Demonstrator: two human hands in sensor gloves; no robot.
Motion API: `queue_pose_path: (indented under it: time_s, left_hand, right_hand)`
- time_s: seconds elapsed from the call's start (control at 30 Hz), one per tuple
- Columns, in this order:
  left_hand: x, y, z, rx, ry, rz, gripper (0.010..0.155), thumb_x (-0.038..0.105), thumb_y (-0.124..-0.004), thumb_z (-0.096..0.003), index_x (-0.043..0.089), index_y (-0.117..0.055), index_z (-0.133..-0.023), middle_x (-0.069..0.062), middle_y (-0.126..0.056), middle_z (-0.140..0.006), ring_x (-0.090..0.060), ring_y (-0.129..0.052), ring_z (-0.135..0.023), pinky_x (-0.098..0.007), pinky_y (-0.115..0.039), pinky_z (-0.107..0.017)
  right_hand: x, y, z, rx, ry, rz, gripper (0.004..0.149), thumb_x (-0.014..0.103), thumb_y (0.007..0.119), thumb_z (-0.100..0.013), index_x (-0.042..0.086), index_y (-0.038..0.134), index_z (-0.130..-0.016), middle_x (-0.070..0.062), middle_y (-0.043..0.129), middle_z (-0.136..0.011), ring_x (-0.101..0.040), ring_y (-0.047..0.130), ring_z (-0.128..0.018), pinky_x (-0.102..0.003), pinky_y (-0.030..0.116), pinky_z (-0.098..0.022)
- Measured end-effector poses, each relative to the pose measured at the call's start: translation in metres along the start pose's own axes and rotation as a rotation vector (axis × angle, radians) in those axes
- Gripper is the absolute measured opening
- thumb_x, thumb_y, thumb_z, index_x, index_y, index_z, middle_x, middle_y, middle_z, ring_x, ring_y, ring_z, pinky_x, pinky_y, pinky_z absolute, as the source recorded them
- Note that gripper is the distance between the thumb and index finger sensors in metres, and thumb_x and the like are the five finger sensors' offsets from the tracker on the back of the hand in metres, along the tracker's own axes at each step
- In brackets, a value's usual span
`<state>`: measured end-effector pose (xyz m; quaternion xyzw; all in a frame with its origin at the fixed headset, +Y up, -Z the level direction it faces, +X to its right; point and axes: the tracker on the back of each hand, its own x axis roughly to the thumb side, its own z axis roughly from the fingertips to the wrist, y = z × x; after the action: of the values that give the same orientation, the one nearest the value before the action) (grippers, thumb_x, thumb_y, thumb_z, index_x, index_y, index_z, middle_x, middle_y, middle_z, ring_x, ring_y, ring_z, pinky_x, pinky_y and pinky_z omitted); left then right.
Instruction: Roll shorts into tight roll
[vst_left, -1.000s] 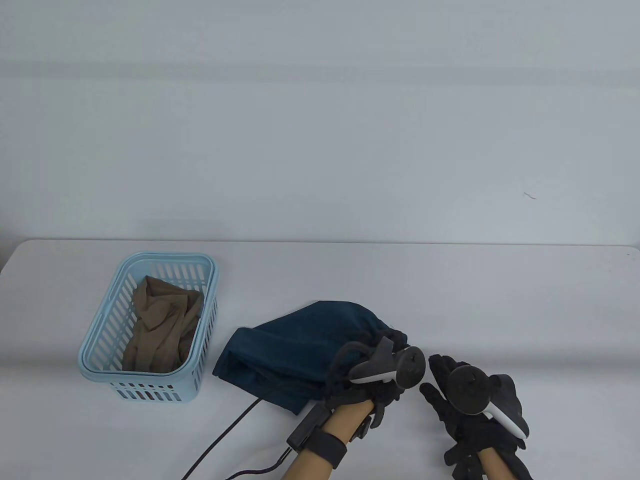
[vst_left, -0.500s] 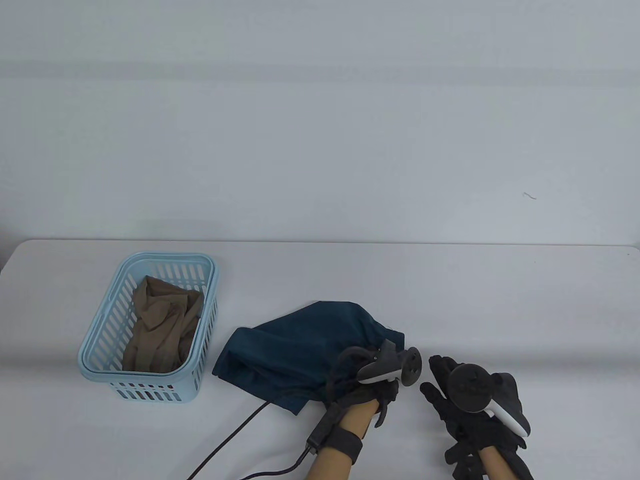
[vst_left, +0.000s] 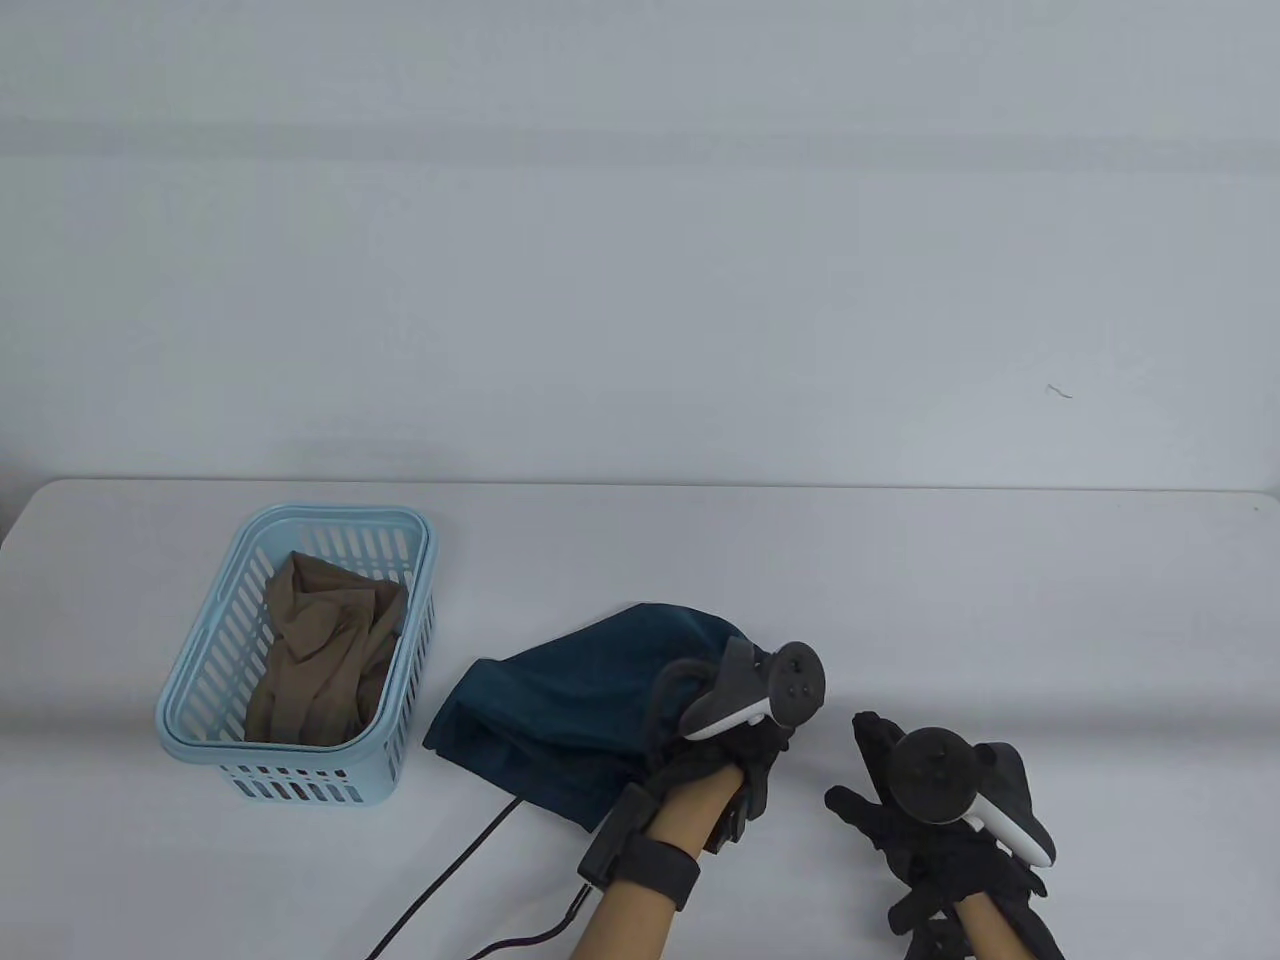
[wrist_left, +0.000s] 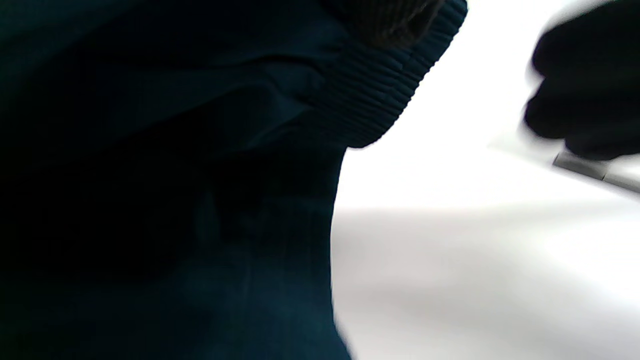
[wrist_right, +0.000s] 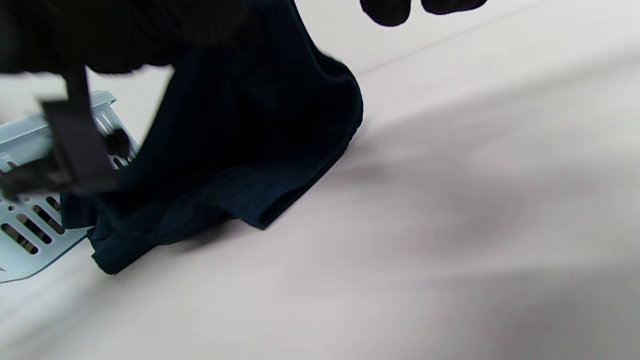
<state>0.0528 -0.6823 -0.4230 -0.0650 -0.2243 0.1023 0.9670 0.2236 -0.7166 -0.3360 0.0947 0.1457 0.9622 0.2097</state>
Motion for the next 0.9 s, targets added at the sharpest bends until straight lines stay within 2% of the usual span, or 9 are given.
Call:
queue_pose_path:
  time_s: [0.13, 0.27, 0.43, 0.53, 0.67, 0.77, 0.9]
  left_hand:
    - [0.001, 0.041, 0.018, 0.055, -0.045, 0.092, 0.048, 0.034, -0.064, -0.0553, 0.019, -0.069, -0.100, -0.014, -0.078, -0.102, -0.034, -0.087, -0.088, -0.067, -0.057, -0.070]
    - [0.004, 0.068, 0.031, 0.082, -0.098, 0.170, 0.047, 0.034, -0.065, -0.0553, 0.019, -0.070, -0.100, -0.014, -0.080, -0.100, -0.034, -0.088, -0.086, -0.067, -0.057, -0.069]
    - [0.003, 0.090, 0.041, 0.086, -0.146, 0.272, 0.047, 0.034, -0.065, -0.0554, 0.019, -0.070, -0.099, -0.014, -0.081, -0.099, -0.033, -0.089, -0.085, -0.067, -0.058, -0.070]
    - [0.001, 0.097, 0.045, 0.108, -0.154, 0.316, 0.047, 0.034, -0.065, -0.0554, 0.019, -0.070, -0.099, -0.013, -0.082, -0.098, -0.032, -0.090, -0.085, -0.067, -0.058, -0.069]
    - [-0.009, 0.107, 0.048, 0.128, -0.157, 0.378, 0.047, 0.034, -0.065, -0.0555, 0.019, -0.070, -0.099, -0.014, -0.083, -0.097, -0.033, -0.090, -0.084, -0.067, -0.058, -0.069]
    - [-0.020, 0.114, 0.052, 0.150, -0.155, 0.407, 0.047, 0.034, -0.065, -0.0554, 0.019, -0.070, -0.100, -0.014, -0.082, -0.098, -0.033, -0.089, -0.085, -0.067, -0.058, -0.069]
    - [-0.051, 0.118, 0.065, 0.191, -0.137, 0.469, 0.047, 0.033, -0.066, -0.0554, 0.018, -0.070, -0.100, -0.014, -0.082, -0.098, -0.034, -0.090, -0.085, -0.067, -0.058, -0.069]
  right_hand:
    - [0.002, 0.005, -0.002, 0.006, -0.005, 0.001, 0.089, 0.047, 0.058, -0.060, -0.004, 0.008, -0.113, -0.032, 0.019, -0.119, -0.062, 0.026, -0.107, -0.076, 0.029, -0.070]
    - [0.002, 0.010, -0.005, 0.053, -0.030, -0.046, 0.093, 0.049, 0.059, -0.058, -0.006, 0.006, -0.112, -0.034, 0.015, -0.118, -0.062, 0.025, -0.107, -0.076, 0.030, -0.070]
    - [0.003, 0.017, -0.009, 0.131, -0.059, -0.201, 0.094, 0.049, 0.062, -0.058, -0.006, 0.009, -0.113, -0.034, 0.020, -0.118, -0.062, 0.027, -0.106, -0.076, 0.031, -0.070]
    - [0.003, 0.023, -0.011, 0.185, -0.065, -0.214, 0.092, 0.048, 0.063, -0.057, -0.004, 0.014, -0.114, -0.032, 0.024, -0.119, -0.061, 0.030, -0.106, -0.076, 0.031, -0.070]
    - [0.002, 0.037, -0.016, 0.249, -0.032, -0.140, 0.086, 0.046, 0.066, -0.057, -0.002, 0.022, -0.115, -0.030, 0.030, -0.119, -0.061, 0.033, -0.106, -0.075, 0.033, -0.070]
    - [0.003, 0.044, -0.017, 0.269, -0.041, -0.174, 0.082, 0.043, 0.067, -0.057, 0.000, 0.027, -0.114, -0.030, 0.030, -0.118, -0.060, 0.033, -0.106, -0.075, 0.033, -0.070]
    - [0.010, 0.040, -0.017, 0.134, -0.032, -0.191, 0.055, 0.033, 0.068, -0.057, 0.008, 0.059, -0.105, -0.023, 0.048, -0.116, -0.056, 0.046, -0.105, -0.072, 0.039, -0.070]
